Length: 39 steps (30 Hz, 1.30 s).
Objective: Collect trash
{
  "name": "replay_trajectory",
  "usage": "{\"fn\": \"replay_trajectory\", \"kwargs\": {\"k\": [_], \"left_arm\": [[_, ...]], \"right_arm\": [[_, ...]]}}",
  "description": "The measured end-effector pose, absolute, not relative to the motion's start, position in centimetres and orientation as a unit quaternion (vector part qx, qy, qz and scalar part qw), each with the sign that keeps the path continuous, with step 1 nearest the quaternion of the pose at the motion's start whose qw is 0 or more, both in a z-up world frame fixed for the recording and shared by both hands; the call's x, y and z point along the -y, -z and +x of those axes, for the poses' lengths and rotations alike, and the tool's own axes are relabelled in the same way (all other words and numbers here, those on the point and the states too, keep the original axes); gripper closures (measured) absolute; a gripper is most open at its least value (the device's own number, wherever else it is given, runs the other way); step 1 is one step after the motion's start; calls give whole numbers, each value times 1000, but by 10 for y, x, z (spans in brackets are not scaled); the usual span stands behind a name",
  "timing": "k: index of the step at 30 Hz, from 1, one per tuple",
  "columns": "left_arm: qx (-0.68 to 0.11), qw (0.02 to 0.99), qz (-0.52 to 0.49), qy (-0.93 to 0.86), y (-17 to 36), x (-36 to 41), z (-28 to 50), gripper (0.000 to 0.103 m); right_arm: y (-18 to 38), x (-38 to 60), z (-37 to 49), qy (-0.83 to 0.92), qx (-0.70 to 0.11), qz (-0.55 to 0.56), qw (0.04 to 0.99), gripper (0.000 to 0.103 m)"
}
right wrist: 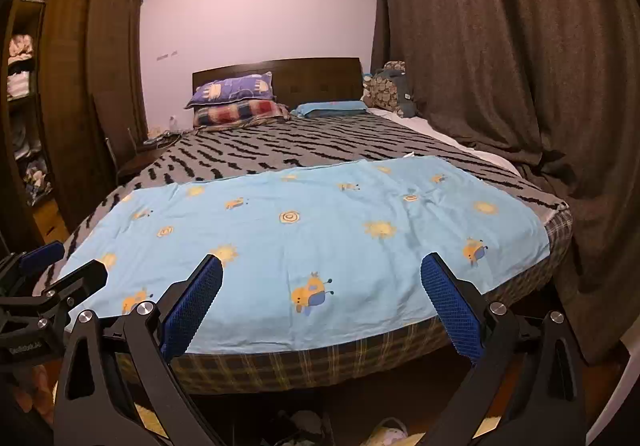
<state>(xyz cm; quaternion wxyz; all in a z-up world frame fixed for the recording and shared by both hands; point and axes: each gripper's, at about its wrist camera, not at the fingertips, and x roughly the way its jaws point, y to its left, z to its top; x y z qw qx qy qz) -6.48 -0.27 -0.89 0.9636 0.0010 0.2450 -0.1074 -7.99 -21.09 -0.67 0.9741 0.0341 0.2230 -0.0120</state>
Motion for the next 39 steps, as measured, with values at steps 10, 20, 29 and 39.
{"fn": "replay_trajectory", "kwargs": {"k": [10, 20, 29, 39], "left_arm": [[-245, 964, -6, 104, 11, -1, -65, 8], [-248, 963, -10, 103, 12, -3, -64, 8], [-247, 963, -12, 103, 12, -5, -63, 8], [-246, 964, -14, 101, 12, -5, -64, 8]], "right_arm": [[8, 210, -79, 9, -226, 39, 973, 3], [8, 211, -77, 13, -227, 43, 973, 3], [8, 211, -77, 13, -228, 44, 973, 3], [8, 211, -77, 13, -228, 45, 973, 3]]}}
